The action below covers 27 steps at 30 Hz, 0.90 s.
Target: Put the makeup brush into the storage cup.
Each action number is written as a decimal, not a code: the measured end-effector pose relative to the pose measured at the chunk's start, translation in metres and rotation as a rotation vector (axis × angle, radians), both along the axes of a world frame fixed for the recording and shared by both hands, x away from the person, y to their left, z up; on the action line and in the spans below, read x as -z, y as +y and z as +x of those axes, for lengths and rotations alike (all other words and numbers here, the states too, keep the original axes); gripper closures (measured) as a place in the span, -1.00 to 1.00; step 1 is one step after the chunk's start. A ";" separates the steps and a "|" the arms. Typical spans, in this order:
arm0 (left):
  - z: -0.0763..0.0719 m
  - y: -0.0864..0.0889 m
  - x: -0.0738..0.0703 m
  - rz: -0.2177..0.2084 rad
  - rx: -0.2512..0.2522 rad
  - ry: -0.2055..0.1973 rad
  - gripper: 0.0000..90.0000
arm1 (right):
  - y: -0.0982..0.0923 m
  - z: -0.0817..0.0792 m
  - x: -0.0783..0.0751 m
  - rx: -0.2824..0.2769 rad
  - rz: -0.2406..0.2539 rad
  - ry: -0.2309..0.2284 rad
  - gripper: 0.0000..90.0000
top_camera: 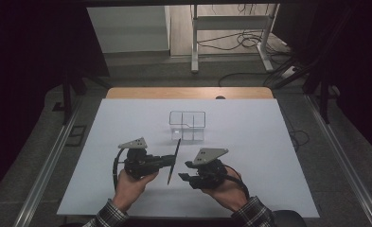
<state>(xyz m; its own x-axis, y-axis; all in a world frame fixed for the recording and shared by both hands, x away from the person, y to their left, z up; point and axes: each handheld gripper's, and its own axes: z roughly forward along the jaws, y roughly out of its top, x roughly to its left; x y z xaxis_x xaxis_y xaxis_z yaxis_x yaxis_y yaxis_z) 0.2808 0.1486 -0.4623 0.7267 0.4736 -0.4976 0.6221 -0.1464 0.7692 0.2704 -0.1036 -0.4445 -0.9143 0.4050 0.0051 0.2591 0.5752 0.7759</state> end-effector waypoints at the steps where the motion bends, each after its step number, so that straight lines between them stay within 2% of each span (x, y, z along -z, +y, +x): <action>1: 0.001 0.000 0.000 -0.003 -0.001 0.013 0.87 | 0.001 -0.002 0.000 -0.005 -0.010 -0.014 0.23; 7: 0.006 0.003 0.003 -0.017 0.007 0.091 0.87 | 0.007 -0.010 -0.001 -0.048 -0.090 -0.113 0.25; 9: 0.007 0.004 0.005 -0.049 0.020 0.122 0.87 | 0.008 -0.013 0.000 -0.057 -0.113 -0.141 0.25; 13: 0.010 0.005 0.008 -0.059 0.024 0.161 0.87 | 0.009 -0.015 0.000 -0.070 -0.134 -0.171 0.26; 18: 0.012 0.004 0.010 -0.029 0.037 0.202 0.87 | 0.007 -0.015 -0.001 -0.072 -0.156 -0.212 0.27; 24: 0.013 0.002 0.011 0.016 0.061 0.248 0.87 | 0.008 -0.016 -0.005 -0.079 -0.228 -0.320 0.29; 27: 0.014 0.001 0.012 0.029 0.068 0.257 0.87 | 0.009 -0.015 -0.006 -0.086 -0.267 -0.373 0.30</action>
